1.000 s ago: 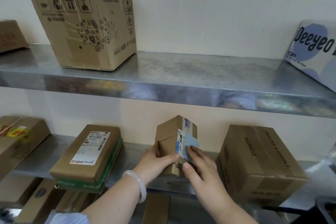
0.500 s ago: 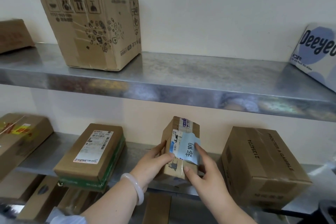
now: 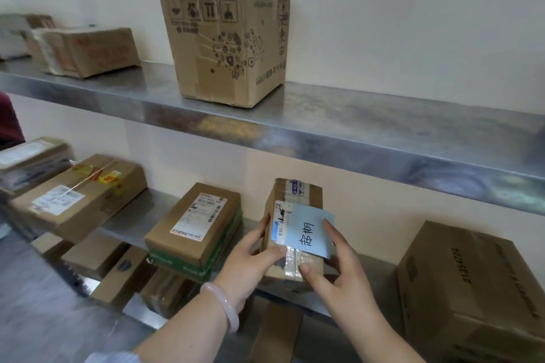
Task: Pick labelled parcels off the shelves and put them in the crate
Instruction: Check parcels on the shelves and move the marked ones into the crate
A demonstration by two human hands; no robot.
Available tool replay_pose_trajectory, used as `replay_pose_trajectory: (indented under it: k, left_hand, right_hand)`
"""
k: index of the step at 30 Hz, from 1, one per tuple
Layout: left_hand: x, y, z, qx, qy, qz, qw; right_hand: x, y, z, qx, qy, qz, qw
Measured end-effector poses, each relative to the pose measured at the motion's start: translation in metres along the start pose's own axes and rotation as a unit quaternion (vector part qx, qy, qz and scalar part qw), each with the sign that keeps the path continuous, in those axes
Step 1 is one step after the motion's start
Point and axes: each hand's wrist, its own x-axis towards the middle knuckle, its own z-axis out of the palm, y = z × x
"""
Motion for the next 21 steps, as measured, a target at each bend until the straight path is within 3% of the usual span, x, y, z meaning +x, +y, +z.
replay_pose_trajectory:
  k: [6,12,17,21]
  left_hand:
    - [-0.005,0.009,-0.014,0.004,-0.003,0.006,1.0]
    - [0.008,0.012,-0.014,0.011,-0.054,0.019,0.998]
    - [0.022,0.008,-0.004,-0.005,-0.132,0.04,0.99]
    - [0.026,0.013,-0.003,0.005,-0.23,0.055,0.972]
  right_hand:
    - [-0.001,-0.008,0.014,0.033,-0.019,0.006,0.999]
    - [-0.009,-0.015,0.014,0.035,0.042,0.011,0.998]
    - [-0.032,-0.015,0.013,0.018,0.137,0.035,0.99]
    - [-0.059,-0.021,0.031,0.017,0.256,0.066,0.964]
